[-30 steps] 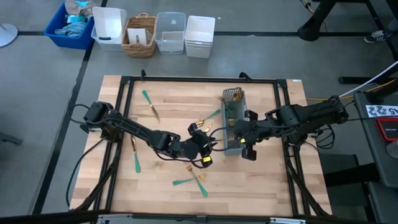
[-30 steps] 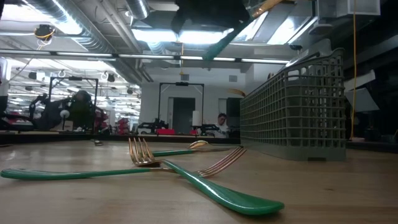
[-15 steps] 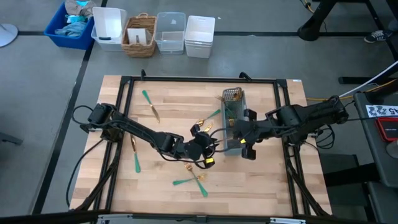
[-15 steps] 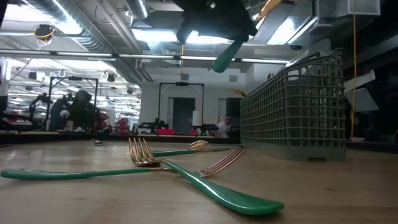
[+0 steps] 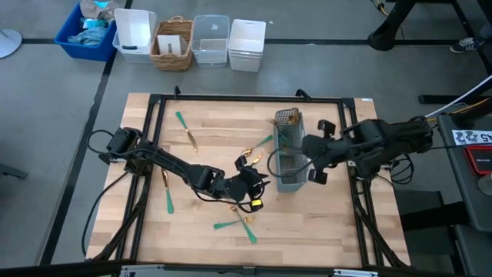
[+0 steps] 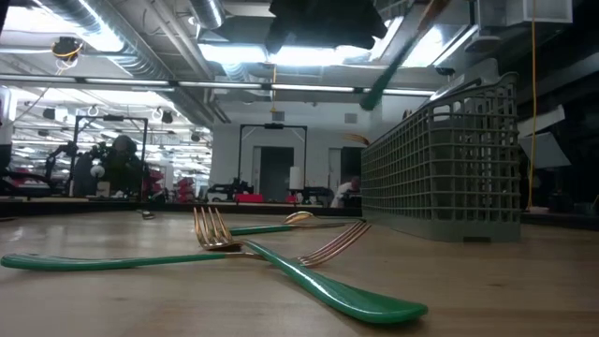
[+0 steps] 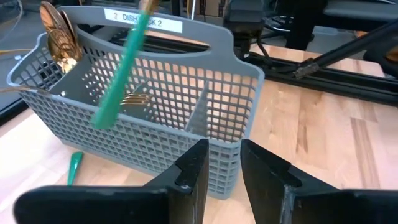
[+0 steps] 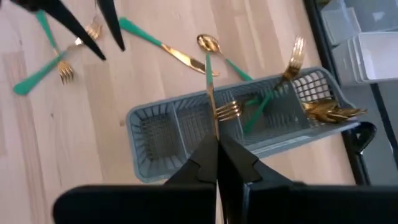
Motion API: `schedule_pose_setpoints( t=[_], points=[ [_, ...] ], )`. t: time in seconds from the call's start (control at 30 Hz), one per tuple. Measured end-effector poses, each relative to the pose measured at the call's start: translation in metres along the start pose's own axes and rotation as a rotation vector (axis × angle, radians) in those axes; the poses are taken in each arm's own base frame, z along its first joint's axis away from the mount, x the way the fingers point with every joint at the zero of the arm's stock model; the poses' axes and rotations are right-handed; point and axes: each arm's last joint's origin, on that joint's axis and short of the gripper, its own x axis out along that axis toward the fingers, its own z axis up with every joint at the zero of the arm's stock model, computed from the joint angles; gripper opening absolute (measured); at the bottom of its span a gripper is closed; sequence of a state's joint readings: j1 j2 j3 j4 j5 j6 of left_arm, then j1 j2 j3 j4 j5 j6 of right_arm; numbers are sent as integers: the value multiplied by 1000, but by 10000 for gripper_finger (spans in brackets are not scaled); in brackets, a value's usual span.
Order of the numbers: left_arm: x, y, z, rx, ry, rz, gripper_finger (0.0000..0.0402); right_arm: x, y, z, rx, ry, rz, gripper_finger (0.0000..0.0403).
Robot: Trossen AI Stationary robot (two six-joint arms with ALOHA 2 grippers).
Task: Sort silverware
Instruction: Put the bottom right knife into the bottom section of the basket
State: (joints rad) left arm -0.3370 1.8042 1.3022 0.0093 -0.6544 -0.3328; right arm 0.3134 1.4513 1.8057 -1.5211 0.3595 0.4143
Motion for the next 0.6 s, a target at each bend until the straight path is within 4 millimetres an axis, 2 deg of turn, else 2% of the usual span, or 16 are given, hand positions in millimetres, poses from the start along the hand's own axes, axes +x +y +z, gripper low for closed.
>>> schedule_pose_setpoints(
  t=[0.23, 0.6],
  points=[
    [0, 0, 0, 0, 0, 3, 86, -17, -6, -3, 27, 10, 67, 5],
    [-4, -4, -5, 28, 26, -4, 86, -3, -1, -8, 13, 83, 86, 5]
  ],
)
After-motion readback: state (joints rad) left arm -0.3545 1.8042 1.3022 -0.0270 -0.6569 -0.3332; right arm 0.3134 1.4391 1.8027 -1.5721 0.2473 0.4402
